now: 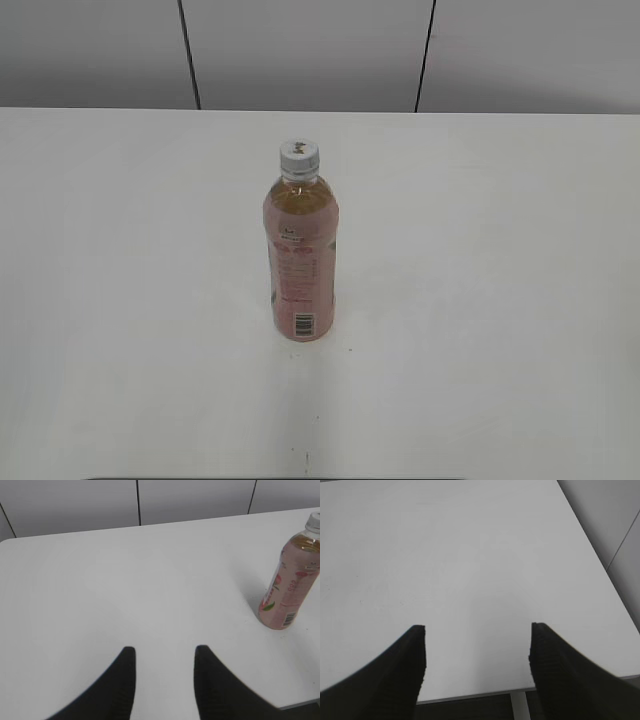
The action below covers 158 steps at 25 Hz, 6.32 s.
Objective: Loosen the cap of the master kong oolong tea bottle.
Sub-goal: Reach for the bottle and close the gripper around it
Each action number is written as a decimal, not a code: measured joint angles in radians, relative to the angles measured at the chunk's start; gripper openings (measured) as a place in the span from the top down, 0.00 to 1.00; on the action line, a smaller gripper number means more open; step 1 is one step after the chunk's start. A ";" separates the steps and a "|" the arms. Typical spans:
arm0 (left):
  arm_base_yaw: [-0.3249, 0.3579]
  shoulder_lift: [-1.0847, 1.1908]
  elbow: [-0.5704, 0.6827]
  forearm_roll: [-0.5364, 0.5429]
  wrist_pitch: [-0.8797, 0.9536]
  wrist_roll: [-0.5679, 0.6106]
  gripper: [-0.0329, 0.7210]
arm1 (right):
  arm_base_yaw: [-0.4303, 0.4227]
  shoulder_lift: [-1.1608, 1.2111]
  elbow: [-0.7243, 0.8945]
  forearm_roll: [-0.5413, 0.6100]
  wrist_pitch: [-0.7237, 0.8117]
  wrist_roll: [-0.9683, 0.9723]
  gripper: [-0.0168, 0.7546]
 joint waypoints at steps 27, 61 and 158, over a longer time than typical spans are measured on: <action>0.000 0.000 0.000 0.000 0.000 0.000 0.64 | 0.000 0.000 0.000 0.000 0.000 0.000 0.34; 0.000 0.162 0.024 0.002 -0.585 0.000 0.64 | 0.000 0.000 0.000 0.000 0.000 0.000 0.34; -0.175 1.502 0.363 0.745 -2.073 -0.338 0.32 | 0.000 0.000 0.000 0.000 0.000 0.000 0.34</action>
